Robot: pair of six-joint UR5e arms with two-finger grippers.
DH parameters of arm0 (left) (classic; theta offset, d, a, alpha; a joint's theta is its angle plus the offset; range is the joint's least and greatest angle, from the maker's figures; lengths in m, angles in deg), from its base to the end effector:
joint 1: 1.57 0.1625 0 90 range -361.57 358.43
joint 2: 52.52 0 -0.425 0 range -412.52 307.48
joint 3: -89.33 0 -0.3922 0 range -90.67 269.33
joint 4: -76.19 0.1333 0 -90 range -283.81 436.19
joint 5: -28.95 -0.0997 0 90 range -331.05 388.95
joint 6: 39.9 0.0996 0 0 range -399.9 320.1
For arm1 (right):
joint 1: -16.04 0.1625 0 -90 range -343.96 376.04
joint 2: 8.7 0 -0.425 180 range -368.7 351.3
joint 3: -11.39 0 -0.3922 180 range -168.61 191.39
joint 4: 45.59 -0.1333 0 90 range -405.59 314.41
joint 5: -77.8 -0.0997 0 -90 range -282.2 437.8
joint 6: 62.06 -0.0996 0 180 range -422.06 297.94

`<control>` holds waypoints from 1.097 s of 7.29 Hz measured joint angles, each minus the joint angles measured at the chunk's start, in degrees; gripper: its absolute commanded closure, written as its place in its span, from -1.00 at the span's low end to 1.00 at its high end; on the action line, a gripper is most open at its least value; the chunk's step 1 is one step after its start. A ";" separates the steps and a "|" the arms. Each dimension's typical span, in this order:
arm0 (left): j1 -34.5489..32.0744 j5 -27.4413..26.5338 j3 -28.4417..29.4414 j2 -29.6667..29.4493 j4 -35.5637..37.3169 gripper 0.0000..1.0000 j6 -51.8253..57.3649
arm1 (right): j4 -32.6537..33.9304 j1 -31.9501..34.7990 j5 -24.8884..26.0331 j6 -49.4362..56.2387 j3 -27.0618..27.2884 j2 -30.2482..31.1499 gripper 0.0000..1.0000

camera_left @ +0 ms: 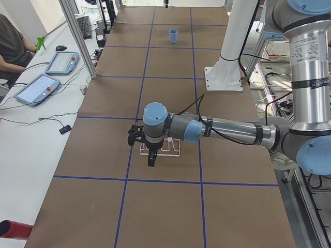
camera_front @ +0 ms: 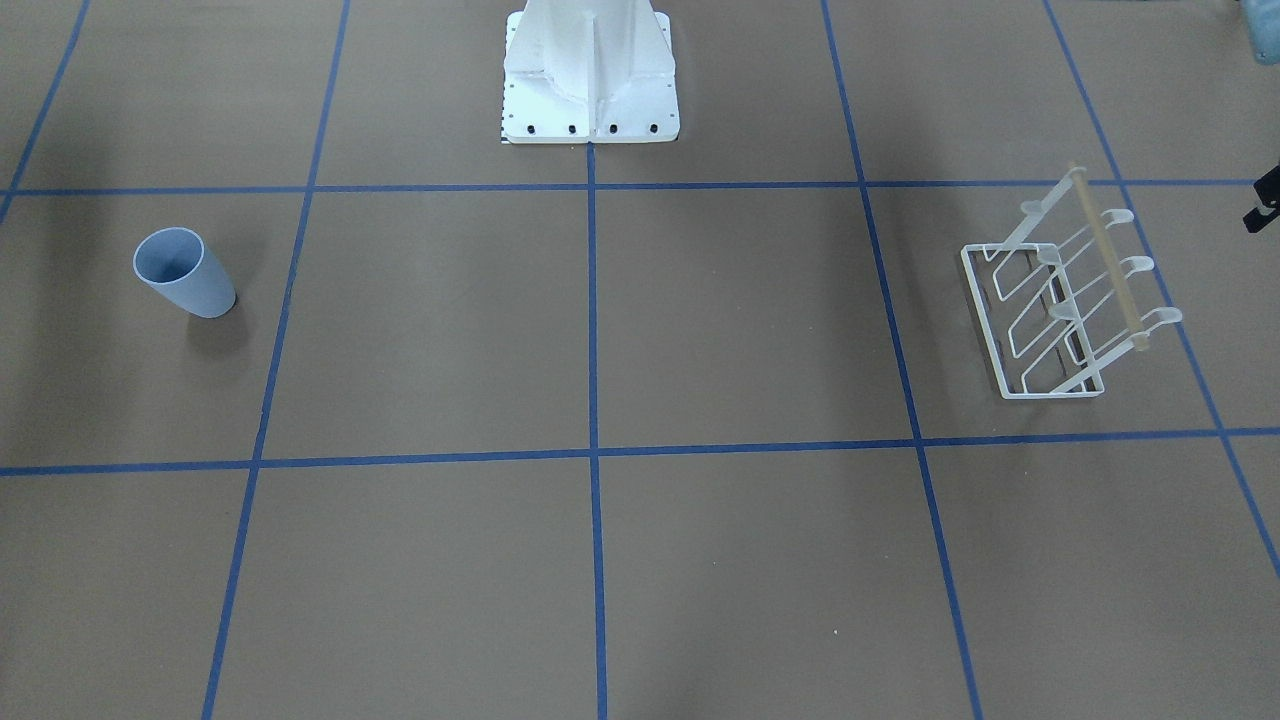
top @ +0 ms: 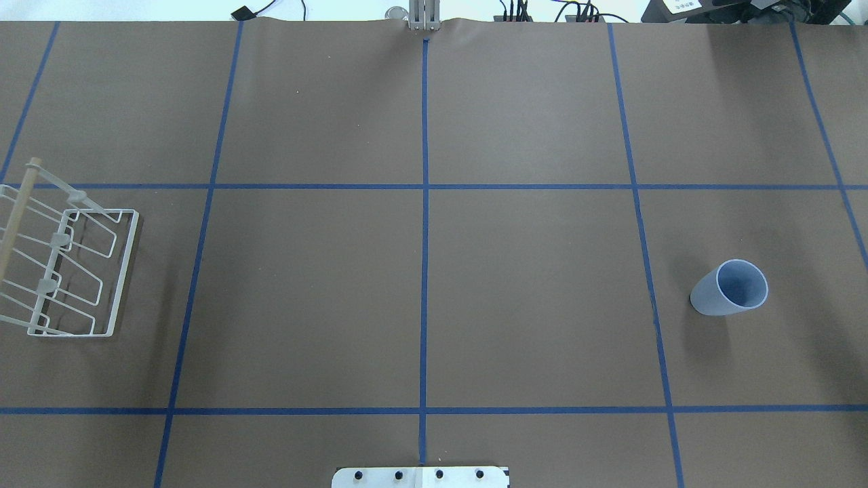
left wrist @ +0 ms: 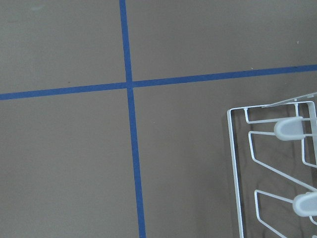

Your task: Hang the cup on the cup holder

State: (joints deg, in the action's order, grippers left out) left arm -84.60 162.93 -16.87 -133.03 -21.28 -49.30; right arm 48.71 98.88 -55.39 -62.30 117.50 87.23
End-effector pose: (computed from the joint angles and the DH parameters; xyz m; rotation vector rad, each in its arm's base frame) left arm -0.0110 -0.4382 0.5809 0.1240 0.7891 0.0548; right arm 0.0087 -0.4534 0.5779 0.0490 -0.7586 -0.1536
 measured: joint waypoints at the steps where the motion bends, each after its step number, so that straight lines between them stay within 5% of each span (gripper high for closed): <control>1: 0.00 -0.02 -0.03 0.00 0.00 -0.96 -0.02 | 0.00 0.01 -0.39 0.02 -0.31 -0.16 -1.00; 5: -0.03 0.04 -0.72 0.16 0.00 -0.97 -0.19 | 0.05 -2.34 -7.24 -1.72 3.31 0.59 -1.00; 8: -0.03 0.04 -2.28 0.93 0.00 -0.96 -0.26 | 0.05 -15.38 -1.03 -15.68 11.01 0.45 -1.00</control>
State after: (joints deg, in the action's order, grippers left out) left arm -84.63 162.96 -19.14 -132.10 -21.28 -49.56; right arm 48.76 83.50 -56.42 -77.98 128.51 87.68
